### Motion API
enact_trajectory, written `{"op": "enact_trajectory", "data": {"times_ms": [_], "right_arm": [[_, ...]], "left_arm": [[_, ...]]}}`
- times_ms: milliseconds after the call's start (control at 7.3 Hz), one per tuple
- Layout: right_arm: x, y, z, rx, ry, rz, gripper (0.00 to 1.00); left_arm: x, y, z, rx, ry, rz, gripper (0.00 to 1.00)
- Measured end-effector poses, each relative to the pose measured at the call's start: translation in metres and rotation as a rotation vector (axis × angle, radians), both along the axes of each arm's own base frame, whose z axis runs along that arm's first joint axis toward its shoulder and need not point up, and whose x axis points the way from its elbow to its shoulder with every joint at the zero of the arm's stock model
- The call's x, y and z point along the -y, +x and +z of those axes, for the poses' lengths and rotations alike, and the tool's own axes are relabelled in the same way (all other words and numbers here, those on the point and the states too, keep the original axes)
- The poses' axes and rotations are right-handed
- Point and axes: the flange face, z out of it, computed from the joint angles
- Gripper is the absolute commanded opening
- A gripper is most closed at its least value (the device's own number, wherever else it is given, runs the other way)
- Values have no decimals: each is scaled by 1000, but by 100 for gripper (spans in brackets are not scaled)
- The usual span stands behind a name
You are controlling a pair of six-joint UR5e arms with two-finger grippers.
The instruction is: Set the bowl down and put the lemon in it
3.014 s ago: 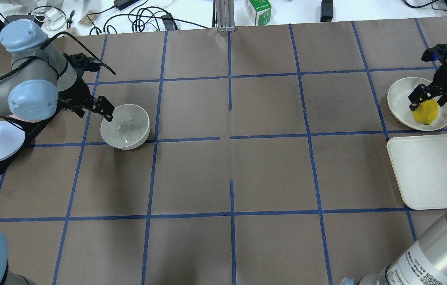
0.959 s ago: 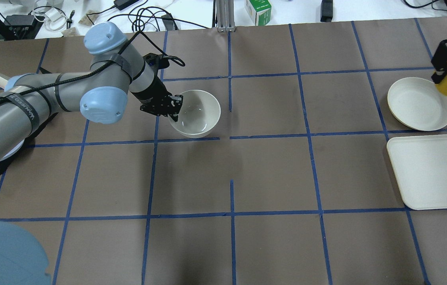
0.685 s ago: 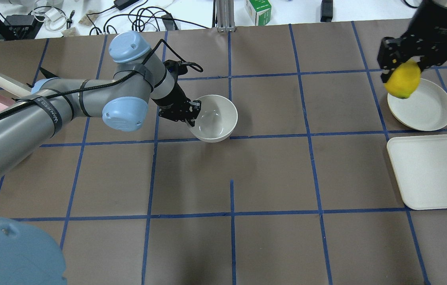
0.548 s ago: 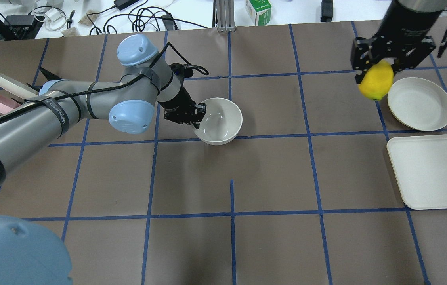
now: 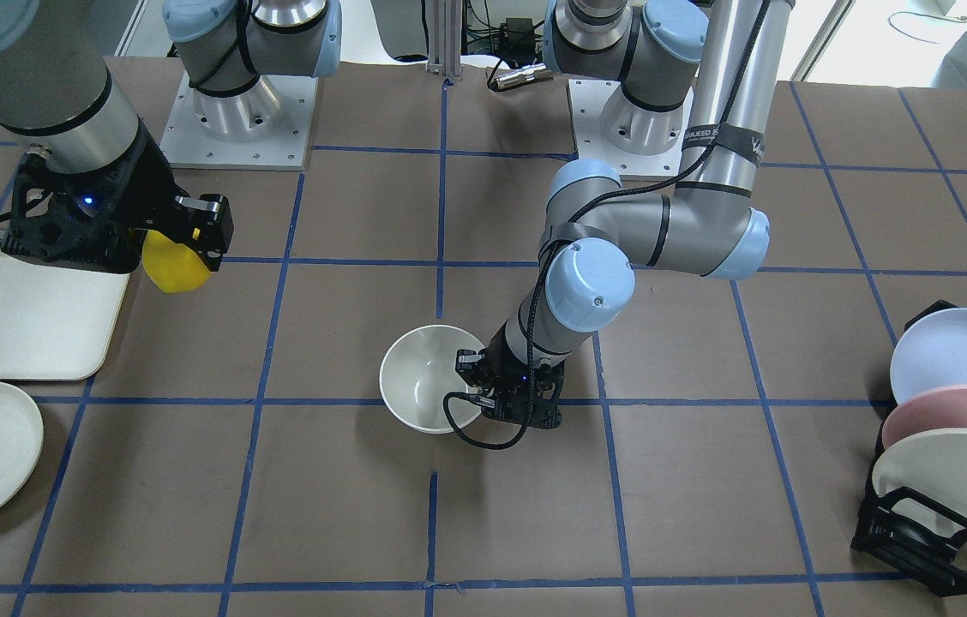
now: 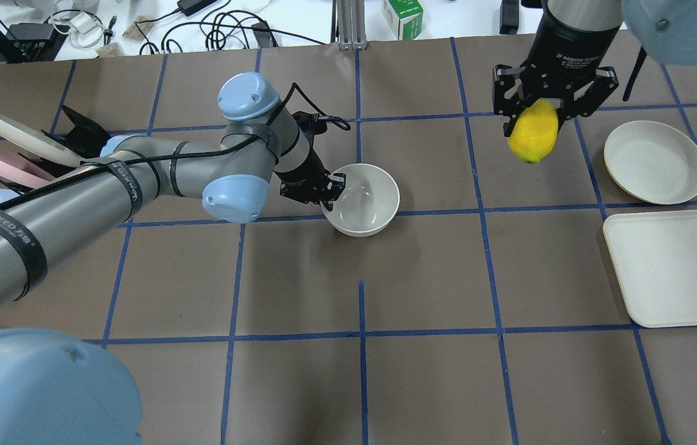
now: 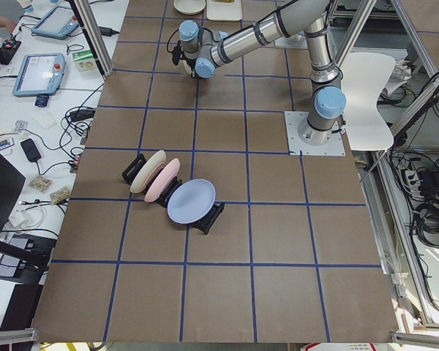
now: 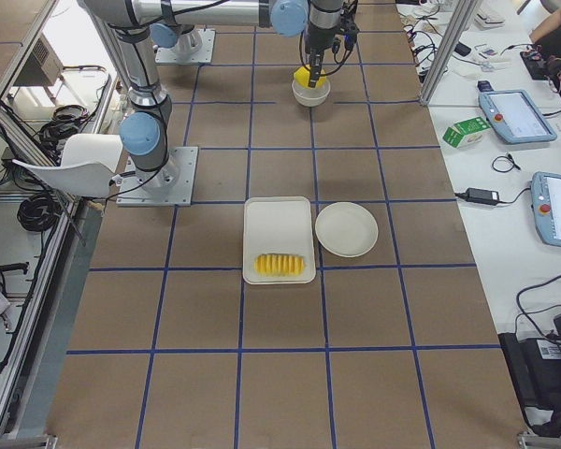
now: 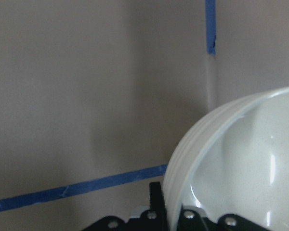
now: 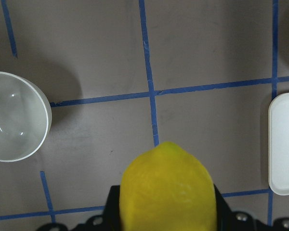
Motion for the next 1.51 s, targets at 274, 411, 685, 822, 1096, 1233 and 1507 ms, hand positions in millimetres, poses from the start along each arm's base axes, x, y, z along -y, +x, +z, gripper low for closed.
{"op": "enact_trajectory", "data": {"times_ms": [274, 411, 685, 822, 1096, 1233, 1507], "right_arm": [[4, 4, -3, 6, -15, 5, 0], [6, 9, -7, 7, -20, 13, 0], [16, 38, -28, 7, -30, 33, 0], [27, 70, -52, 5, -45, 36, 0], [43, 156, -121, 4, -86, 71, 0], [41, 194, -151, 2, -101, 110, 0], [26, 232, -194, -25, -92, 179, 0]], "left_arm": [[4, 0, 4, 8, -15, 1, 100], [10, 5, 18, 30, -47, 6, 100], [34, 37, 70, 94, -86, 20, 100], [46, 65, 105, 112, -69, 35, 100], [50, 119, 168, 174, -40, 47, 100], [44, 132, 183, 200, -29, 49, 100], [34, 139, 200, 214, -31, 56, 100]]}}
